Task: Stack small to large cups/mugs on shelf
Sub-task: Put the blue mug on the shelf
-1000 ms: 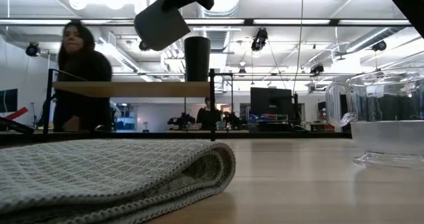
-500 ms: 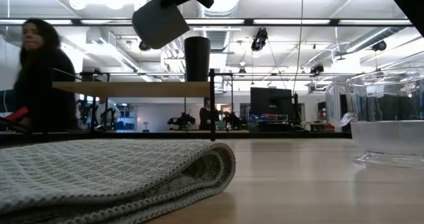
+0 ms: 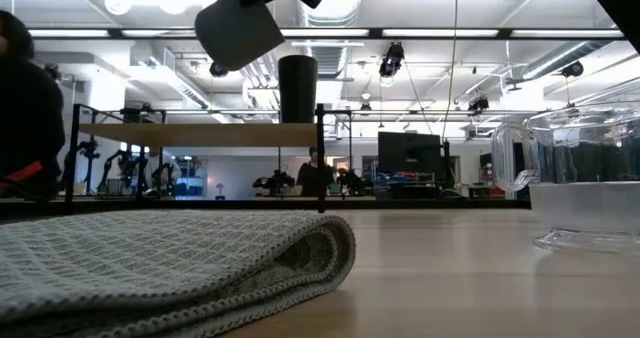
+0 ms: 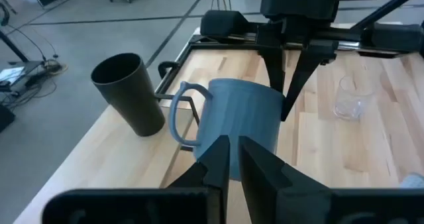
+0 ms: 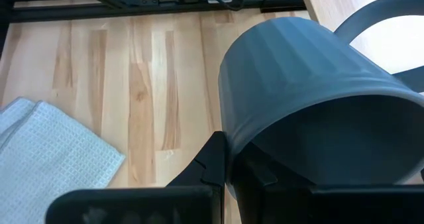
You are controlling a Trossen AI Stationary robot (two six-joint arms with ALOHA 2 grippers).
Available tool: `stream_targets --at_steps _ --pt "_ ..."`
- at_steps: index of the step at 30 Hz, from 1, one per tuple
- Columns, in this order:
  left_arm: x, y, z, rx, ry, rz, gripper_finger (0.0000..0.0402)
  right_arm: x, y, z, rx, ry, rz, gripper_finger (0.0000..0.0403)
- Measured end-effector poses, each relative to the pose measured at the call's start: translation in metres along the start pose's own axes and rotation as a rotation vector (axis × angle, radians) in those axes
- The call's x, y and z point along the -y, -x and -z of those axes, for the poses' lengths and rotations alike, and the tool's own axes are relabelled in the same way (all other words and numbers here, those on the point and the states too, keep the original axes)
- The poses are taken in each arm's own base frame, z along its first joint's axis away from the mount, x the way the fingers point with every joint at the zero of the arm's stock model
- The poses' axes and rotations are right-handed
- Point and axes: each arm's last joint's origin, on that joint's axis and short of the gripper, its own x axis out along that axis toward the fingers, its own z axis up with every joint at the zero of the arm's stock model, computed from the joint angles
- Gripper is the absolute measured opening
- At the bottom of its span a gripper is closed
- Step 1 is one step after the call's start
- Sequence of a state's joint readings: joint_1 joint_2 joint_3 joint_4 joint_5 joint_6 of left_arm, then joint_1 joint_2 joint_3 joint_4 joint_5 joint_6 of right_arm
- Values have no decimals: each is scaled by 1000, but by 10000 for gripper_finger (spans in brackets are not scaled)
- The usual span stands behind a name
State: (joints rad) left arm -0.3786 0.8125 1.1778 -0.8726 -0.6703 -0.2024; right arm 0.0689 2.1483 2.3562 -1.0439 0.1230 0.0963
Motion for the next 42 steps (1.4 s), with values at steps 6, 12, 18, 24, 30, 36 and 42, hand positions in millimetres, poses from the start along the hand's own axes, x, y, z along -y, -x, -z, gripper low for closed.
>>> stream_targets --at_steps 6,12,18,24,30,36,42 --pt "-1 1 0 3 2 1 19 -3 0 0 1 22 -4 9" --pt "1 -1 1 -5 -48 0 19 -9 0 0 8 233 -5 9" --pt "0 1 -2 4 -77 7 19 -13 -1 2 2 329 -10 9" --pt "1 4 -1 -5 -71 119 27 -13 -1 1 7 361 -11 9" --pt "2 2 -1 -9 -104 93 52 -13 -2 1 11 356 -11 9" --pt "7 -5 -1 -29 -121 69 79 -16 -1 -3 55 349 -11 9" --pt "12 -12 -1 -50 -136 65 87 -23 0 -6 95 354 -24 9"
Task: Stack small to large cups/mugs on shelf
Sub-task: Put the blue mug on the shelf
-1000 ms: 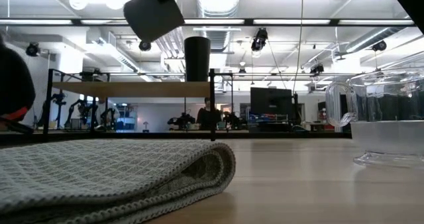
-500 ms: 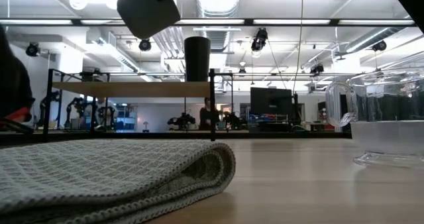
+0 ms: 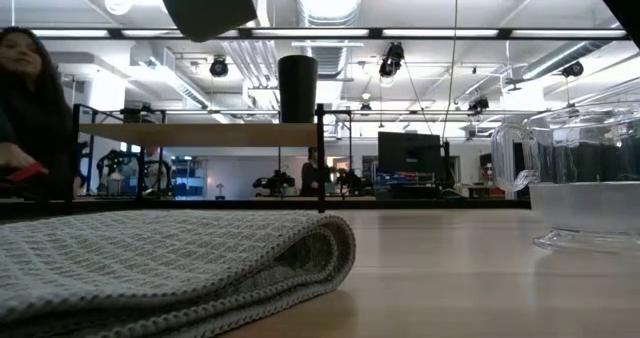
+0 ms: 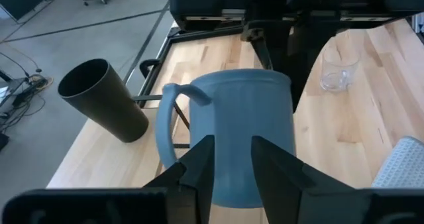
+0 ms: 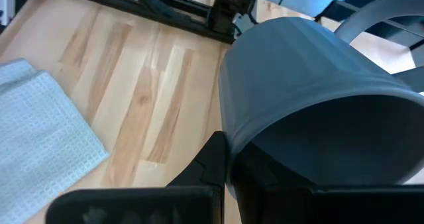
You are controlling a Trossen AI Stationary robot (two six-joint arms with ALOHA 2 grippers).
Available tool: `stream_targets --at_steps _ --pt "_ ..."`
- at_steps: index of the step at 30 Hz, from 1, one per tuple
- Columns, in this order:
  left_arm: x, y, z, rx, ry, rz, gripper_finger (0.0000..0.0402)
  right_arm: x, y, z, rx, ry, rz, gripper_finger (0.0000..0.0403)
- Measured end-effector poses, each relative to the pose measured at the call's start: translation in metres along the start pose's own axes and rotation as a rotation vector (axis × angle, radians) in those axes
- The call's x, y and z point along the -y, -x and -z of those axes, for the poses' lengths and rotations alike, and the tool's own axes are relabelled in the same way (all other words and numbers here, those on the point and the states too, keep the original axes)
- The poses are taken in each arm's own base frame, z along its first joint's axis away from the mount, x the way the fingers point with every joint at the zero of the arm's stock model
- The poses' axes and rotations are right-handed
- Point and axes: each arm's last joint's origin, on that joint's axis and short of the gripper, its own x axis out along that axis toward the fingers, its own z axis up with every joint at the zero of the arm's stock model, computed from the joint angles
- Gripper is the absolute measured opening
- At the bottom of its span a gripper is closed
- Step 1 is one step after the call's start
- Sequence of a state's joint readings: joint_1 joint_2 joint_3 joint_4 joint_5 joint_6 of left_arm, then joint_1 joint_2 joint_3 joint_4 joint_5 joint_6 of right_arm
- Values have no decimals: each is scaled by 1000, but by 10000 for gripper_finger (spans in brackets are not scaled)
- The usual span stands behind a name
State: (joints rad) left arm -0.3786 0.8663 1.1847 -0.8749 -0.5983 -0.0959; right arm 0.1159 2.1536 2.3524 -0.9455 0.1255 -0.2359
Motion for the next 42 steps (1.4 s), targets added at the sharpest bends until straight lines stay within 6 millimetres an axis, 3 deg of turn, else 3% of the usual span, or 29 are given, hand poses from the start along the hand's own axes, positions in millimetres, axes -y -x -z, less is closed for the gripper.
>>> stream_targets --at_steps 16,21,27,42 --pt "-2 3 0 11 9 -1 87 -20 2 0 -29 -29 -66 9" --pt "-2 3 0 12 11 -1 87 -29 1 15 -184 -153 -217 9" --pt "-2 2 0 10 9 -1 87 -35 3 43 -493 -267 -228 9" --pt "-2 4 -1 15 13 0 87 -43 -12 57 -569 -304 -320 9"
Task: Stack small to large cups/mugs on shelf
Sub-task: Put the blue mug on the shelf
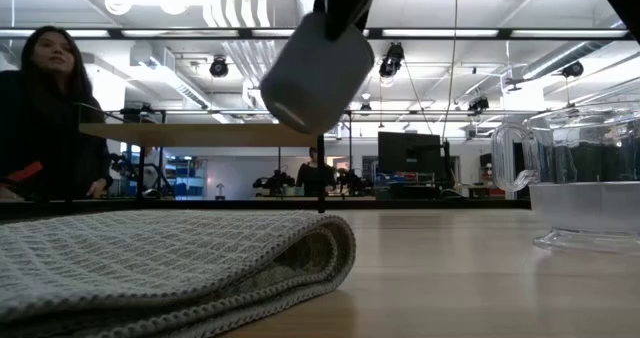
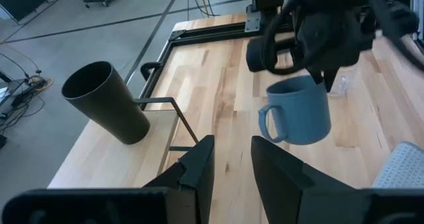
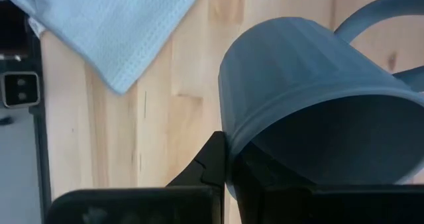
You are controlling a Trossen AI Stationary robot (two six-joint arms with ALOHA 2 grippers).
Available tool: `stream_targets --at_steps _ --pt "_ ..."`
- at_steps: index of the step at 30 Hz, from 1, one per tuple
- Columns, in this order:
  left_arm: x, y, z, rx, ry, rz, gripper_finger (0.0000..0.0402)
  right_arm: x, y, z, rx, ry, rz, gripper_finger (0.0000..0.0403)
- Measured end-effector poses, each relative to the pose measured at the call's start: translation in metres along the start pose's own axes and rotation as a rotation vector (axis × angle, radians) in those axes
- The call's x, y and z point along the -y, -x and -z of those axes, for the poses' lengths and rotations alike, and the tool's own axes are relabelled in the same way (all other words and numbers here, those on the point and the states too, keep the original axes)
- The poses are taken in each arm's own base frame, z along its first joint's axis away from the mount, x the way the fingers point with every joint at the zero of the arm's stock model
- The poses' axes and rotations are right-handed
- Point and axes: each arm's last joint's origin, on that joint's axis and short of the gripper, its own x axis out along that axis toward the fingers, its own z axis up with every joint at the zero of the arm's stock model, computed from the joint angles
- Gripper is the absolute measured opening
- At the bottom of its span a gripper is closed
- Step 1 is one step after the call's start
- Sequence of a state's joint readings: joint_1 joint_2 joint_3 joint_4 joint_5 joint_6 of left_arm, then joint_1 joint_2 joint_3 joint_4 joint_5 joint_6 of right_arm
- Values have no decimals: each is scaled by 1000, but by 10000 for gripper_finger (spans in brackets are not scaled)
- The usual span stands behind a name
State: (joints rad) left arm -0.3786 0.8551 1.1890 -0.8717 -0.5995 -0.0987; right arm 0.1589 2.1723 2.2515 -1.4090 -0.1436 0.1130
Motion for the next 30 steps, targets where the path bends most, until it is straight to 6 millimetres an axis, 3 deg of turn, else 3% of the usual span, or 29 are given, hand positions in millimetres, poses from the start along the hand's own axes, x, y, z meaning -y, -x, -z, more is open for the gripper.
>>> stream_targets --at_steps 11,22,30 --pt "-1 2 -7 42 28 4 87 -2 -4 3 -42 -2 -70 9" --pt "4 -4 -9 39 25 4 87 5 -17 23 -249 -40 -37 9" --pt "10 -14 -9 11 4 -16 87 19 -45 35 -365 -79 32 9"
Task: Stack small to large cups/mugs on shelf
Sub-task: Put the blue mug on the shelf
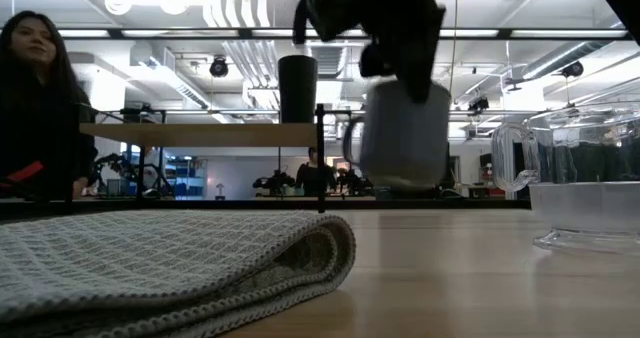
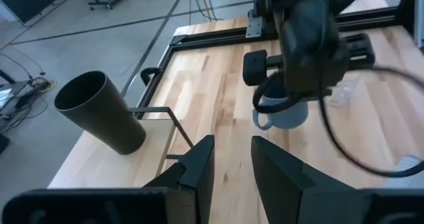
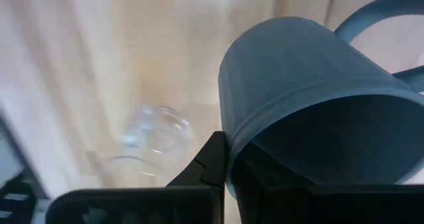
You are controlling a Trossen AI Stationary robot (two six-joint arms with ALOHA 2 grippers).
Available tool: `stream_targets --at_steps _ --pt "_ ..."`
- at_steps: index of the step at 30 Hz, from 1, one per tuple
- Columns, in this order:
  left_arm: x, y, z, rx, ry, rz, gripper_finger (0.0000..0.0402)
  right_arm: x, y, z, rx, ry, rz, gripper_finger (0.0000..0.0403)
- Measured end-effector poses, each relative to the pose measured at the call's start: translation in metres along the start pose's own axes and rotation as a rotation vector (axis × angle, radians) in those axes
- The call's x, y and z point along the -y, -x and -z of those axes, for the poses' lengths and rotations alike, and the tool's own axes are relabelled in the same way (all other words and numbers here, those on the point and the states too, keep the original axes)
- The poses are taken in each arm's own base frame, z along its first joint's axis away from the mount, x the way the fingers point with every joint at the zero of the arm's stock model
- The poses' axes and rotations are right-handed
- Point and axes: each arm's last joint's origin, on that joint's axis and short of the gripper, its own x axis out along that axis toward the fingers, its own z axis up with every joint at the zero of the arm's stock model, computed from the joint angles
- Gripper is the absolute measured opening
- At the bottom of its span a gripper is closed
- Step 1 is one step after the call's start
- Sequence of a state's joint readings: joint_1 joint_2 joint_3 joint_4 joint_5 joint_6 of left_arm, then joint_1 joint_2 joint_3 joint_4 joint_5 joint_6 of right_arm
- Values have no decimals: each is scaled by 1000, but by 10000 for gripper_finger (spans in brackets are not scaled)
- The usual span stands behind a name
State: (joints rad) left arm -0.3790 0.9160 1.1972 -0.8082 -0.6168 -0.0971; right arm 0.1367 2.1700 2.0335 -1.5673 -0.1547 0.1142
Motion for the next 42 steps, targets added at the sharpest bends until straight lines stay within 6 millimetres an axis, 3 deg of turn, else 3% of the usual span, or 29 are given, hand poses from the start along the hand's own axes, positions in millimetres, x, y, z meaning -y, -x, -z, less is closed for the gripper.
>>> stream_targets --at_steps 5,25,42 --pt "2 -3 0 -4 -3 -19 87 9 -17 2 -70 -17 5 9" --pt "-1 1 -6 70 49 -14 87 30 -42 2 -116 -164 8 23" --pt "0 0 -5 64 6 -16 87 32 -36 2 -130 -159 5 24"
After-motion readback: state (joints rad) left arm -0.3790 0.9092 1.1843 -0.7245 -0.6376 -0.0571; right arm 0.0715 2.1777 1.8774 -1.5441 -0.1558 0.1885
